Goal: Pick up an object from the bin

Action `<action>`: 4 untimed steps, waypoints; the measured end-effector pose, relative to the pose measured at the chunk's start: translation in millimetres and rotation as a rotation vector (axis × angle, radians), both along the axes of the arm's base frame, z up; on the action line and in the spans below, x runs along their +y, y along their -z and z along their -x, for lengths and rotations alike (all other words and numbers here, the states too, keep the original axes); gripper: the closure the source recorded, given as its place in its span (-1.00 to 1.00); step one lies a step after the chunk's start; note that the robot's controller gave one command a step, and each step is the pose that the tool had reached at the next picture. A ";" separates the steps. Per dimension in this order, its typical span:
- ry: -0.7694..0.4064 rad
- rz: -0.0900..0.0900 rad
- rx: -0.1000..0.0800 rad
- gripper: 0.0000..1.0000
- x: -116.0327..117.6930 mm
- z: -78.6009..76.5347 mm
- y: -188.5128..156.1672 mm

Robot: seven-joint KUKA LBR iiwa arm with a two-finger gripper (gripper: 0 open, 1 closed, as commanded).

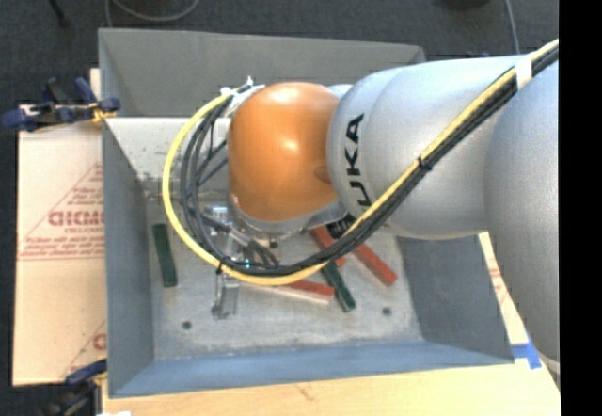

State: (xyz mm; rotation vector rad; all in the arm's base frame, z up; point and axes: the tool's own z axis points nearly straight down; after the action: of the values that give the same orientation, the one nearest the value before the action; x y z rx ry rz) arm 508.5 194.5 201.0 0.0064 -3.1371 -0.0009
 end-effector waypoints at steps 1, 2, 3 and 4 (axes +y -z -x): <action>-0.064 0.005 -0.001 -1.00 -122.6 -23.7 134.9; 0.063 -0.001 -0.010 -1.00 -134.4 -30.8 99.7; 0.181 -0.001 -0.009 -1.00 -130.5 -34.7 85.8; 0.268 0.000 -0.003 -1.00 -128.7 -26.1 132.8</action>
Offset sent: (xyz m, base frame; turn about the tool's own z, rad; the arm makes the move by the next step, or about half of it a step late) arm 0.0241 -0.1163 -0.1310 -0.0711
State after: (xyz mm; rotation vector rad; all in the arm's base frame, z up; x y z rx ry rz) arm 534.5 65.7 68.1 -0.4126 -3.1126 -0.0016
